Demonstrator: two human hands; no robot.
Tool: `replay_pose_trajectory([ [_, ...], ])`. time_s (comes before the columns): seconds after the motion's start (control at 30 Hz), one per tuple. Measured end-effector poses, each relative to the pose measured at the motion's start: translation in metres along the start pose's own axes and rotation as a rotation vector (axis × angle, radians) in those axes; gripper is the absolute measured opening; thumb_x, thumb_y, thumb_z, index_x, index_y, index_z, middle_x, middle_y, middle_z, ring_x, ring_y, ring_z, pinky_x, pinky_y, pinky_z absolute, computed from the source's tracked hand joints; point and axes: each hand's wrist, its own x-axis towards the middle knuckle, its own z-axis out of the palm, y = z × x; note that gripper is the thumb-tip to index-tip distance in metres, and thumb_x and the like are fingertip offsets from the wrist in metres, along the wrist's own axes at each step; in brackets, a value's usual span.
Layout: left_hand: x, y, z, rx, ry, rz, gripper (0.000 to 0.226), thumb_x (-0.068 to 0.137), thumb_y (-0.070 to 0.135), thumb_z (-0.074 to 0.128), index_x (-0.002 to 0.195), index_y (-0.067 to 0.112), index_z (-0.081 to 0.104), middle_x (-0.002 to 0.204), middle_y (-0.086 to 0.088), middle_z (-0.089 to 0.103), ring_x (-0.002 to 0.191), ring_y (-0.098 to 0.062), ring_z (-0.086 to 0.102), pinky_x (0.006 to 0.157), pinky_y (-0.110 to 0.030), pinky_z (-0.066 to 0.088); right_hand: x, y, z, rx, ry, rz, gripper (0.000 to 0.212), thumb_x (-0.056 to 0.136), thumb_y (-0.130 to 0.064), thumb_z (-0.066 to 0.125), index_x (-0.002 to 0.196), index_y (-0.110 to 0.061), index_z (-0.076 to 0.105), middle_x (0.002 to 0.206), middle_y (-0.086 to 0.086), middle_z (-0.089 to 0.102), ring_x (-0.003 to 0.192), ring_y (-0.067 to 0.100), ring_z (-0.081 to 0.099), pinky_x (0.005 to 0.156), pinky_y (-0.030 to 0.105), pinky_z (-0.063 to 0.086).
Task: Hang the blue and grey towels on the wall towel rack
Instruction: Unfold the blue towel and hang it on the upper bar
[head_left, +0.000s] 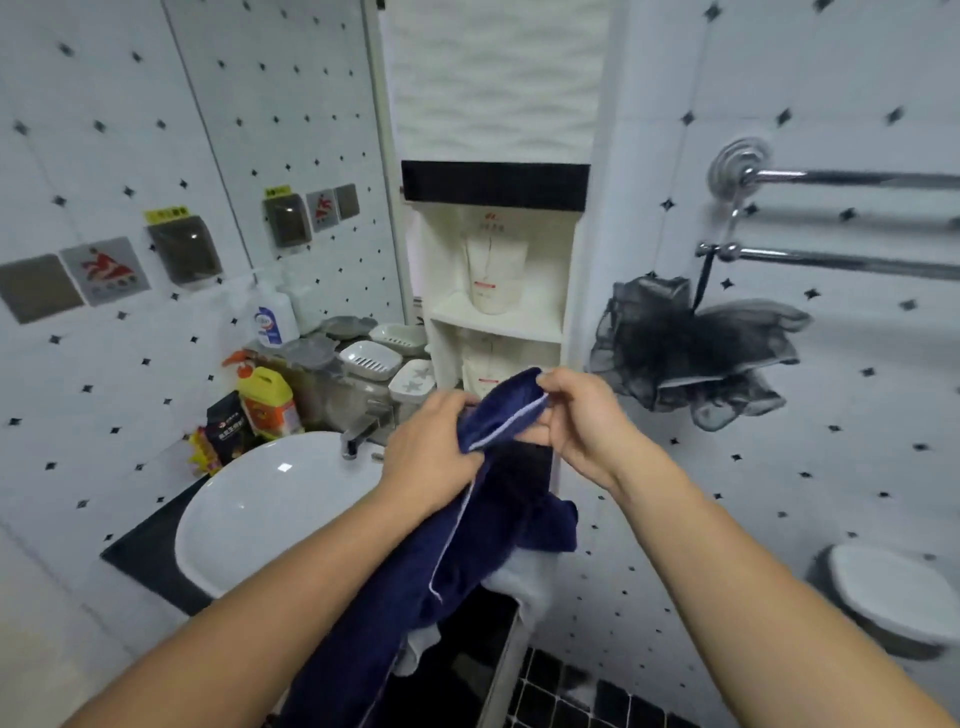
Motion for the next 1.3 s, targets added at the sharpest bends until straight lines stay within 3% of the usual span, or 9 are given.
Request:
replay_pose_trajectory([
  [0.2,-0.001,0.107,-0.002,-0.111,0.176,0.069,0.026,0.075,0.014,0.067,0.098,0.025,0.062,0.089,0.008,0.066,0.081,-0.019,0.061,0.065,-0.03,0.041,-0.072,-0.098,-0.076,0.118,0.212,-0.237,0.019,0.094,-0.004,0.043,0.079,-0.008,0.053,0.073,0.014,0.058,0.067,0.031,0.062,0.072,0.048,0.056],
  [0.3,0.012,0.163,-0.006,-0.403,0.071,0.098,0.007,0.081,0.007,0.069,0.081,0.015,0.069,0.071,0.002,0.066,0.064,-0.006,0.057,0.06,-0.023,0.043,-0.106,-0.12,-0.109,-0.165,0.332,-0.381,0.021,0.091,0.001,0.048,0.09,-0.018,0.056,0.081,0.01,0.06,0.065,0.021,0.062,0.055,0.034,0.057],
  [0.43,0.027,0.227,-0.008,-0.798,-0.058,0.028,0.01,0.09,0.009,0.062,0.088,0.01,0.072,0.077,-0.005,0.072,0.067,-0.009,0.065,0.061,-0.02,0.052,-0.153,-0.145,-0.146,-0.418,0.153,-0.501,0.067,0.074,0.016,0.043,0.115,-0.034,0.062,0.112,0.009,0.065,0.085,0.021,0.068,0.066,0.029,0.056],
  [0.6,0.039,0.301,-0.006,-0.983,-0.279,0.094,0.022,0.092,0.031,0.063,0.089,0.011,0.073,0.08,-0.004,0.076,0.07,-0.016,0.069,0.06,-0.022,0.054,-0.188,-0.176,-0.164,-1.253,0.252,-0.688,0.069,0.076,-0.021,0.065,0.137,-0.046,0.043,0.109,-0.007,0.05,0.094,0.004,0.054,0.076,0.024,0.042],
  [0.73,0.04,0.342,0.008,-0.939,-0.448,0.232,0.019,0.092,0.021,0.059,0.084,0.017,0.076,0.082,-0.002,0.077,0.075,-0.015,0.07,0.064,-0.023,0.053,-0.195,-0.191,-0.165,-1.352,0.475,-0.704,0.079,0.068,-0.053,0.077,0.139,-0.044,0.044,0.105,-0.001,0.049,0.097,0.012,0.049,0.083,0.027,0.04],
  [0.9,0.038,0.37,0.026,-1.038,-0.64,0.16,0.025,0.076,0.02,0.053,0.064,0.018,0.075,0.064,-0.003,0.071,0.063,-0.017,0.065,0.065,-0.028,0.049,-0.198,-0.202,-0.165,-1.558,0.794,-0.787,0.029,0.082,-0.043,0.068,0.107,-0.029,0.07,0.089,0.004,0.055,0.085,0.031,0.059,0.068,0.032,0.039],
  [1.03,0.044,0.376,0.034,-1.351,-0.73,0.248,0.031,0.076,0.033,0.056,0.088,0.011,0.074,0.084,-0.009,0.071,0.081,-0.021,0.066,0.082,-0.034,0.052,-0.201,-0.221,-0.162,-1.733,0.907,-0.9,0.021,0.087,-0.031,0.062,0.087,-0.01,0.067,0.089,0.014,0.063,0.082,0.037,0.061,0.062,0.032,0.029],
  [1.17,0.029,0.396,0.043,-1.071,-0.257,0.321,0.067,0.065,0.073,0.061,0.113,0.026,0.056,0.106,0.014,0.065,0.095,0.004,0.063,0.084,-0.025,0.045,-0.204,-0.258,-0.165,-1.678,1.118,-0.885,0.022,0.084,-0.027,0.058,0.084,-0.007,0.066,0.088,0.016,0.069,0.083,0.039,0.06,0.062,0.034,0.034],
  [1.3,0.019,0.405,0.057,-0.737,0.096,0.415,0.064,0.071,0.049,0.068,0.125,0.027,0.042,0.125,0.006,0.05,0.113,-0.016,0.055,0.092,-0.037,0.045,-0.206,-0.273,-0.17,-1.49,1.244,-0.796,0.021,0.08,-0.031,0.057,0.067,-0.015,0.053,0.077,0.016,0.067,0.078,0.039,0.059,0.059,0.032,0.031],
])
